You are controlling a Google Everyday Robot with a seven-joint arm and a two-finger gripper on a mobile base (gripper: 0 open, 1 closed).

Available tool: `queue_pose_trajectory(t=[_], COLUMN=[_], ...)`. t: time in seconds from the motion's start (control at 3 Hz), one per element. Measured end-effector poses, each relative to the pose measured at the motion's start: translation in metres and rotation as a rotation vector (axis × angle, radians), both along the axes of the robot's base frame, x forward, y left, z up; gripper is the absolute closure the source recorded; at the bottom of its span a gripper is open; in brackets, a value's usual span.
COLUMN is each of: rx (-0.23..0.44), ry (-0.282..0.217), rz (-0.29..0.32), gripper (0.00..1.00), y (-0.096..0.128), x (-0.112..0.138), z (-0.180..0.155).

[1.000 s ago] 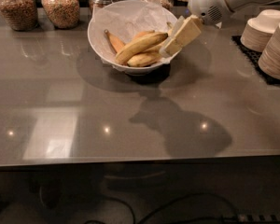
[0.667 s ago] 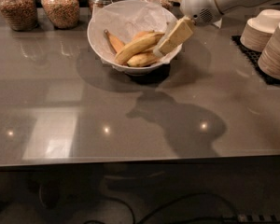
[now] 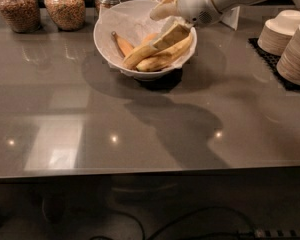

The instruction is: Pick banana from white bowl

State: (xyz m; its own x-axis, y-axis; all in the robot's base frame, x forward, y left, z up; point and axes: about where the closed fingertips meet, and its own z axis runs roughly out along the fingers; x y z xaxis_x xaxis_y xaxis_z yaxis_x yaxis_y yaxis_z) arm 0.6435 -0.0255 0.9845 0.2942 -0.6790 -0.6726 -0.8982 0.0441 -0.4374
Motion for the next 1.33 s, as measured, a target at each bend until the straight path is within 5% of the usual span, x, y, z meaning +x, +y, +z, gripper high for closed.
queue_pose_trajectory(t=[0.33,0.67,1.33], rx=[-0.061,-0.114,-0.162], ry=[-0.016,-0.016,0.0], rz=[0.033,0.053,0.053], gripper=[0.53,0.42,0.4], y=[0.007,0.01,0.009], x=[-0.001,-0.001,0.006], z=[-0.007,-0.016,-0.028])
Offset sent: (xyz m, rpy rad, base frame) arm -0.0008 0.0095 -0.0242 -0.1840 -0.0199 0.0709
